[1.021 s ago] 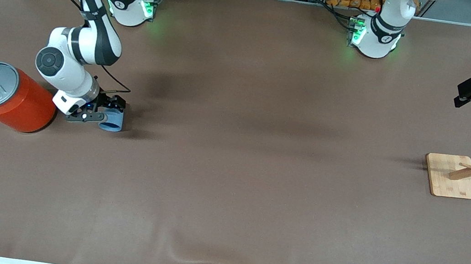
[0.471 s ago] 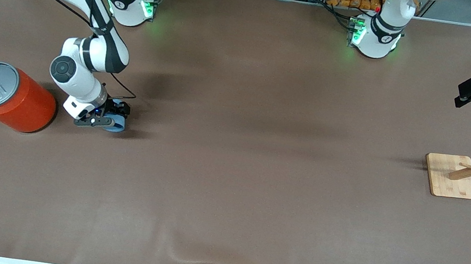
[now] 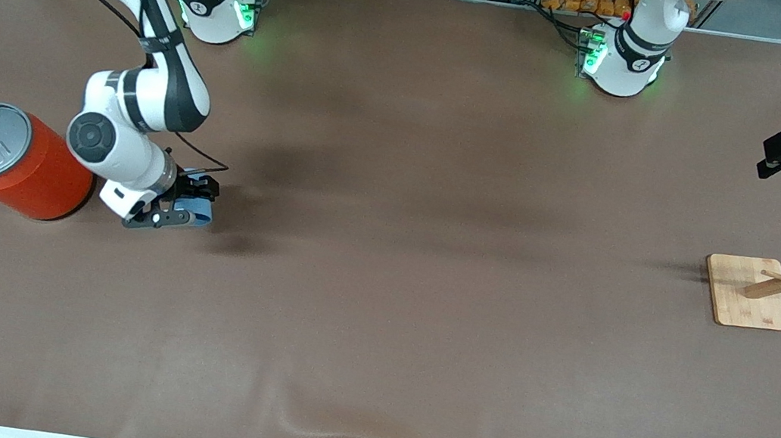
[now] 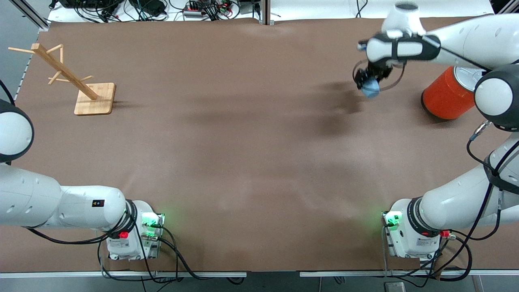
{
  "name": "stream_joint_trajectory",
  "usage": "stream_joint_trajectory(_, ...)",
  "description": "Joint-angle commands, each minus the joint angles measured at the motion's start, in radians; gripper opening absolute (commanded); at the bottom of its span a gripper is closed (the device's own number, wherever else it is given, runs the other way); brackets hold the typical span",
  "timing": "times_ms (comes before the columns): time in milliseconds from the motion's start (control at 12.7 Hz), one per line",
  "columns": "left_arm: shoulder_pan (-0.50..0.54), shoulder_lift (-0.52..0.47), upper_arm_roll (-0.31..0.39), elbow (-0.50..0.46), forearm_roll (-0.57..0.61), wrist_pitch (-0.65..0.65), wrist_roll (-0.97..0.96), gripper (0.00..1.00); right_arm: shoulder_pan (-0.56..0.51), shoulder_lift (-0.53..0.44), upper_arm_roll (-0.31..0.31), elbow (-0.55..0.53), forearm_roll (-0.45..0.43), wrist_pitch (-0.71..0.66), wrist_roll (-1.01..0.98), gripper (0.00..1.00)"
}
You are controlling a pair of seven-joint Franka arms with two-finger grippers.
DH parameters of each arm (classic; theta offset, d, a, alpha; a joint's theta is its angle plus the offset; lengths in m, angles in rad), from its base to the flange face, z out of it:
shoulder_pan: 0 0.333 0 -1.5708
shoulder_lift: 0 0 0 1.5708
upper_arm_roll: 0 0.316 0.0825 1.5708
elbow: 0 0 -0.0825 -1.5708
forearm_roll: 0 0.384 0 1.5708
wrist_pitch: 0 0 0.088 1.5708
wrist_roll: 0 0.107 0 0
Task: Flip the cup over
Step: 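Lift the blue cup with the right gripper and carry it to mid-table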
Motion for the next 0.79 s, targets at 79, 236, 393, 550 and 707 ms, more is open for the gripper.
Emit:
stream_joint_trajectory(79,0.007,-0.022,0.012,-0.004,-0.013,-0.008,0.045,1.00,0.125,0.065,0.041,0.270,0.017,-0.143,-0.057,0.00)
stream_joint_trajectory(236,0.027,-0.020,0.010,-0.003,-0.014,-0.010,0.045,1.00,0.268,0.120,0.041,0.344,0.010,-0.126,-0.118,0.00)
stream_joint_trajectory(393,0.027,-0.013,0.010,-0.001,-0.014,-0.007,0.044,1.00,0.363,0.223,0.039,0.504,-0.001,-0.129,-0.184,0.00)
stream_joint_trajectory(550,0.030,-0.003,0.010,-0.001,-0.014,0.002,0.044,1.00,0.458,0.325,0.036,0.616,-0.068,-0.079,-0.388,0.00)
stream_joint_trajectory(707,0.030,0.013,0.010,-0.003,-0.014,0.016,0.044,1.00,0.540,0.378,0.036,0.629,-0.191,0.021,-0.422,0.00)
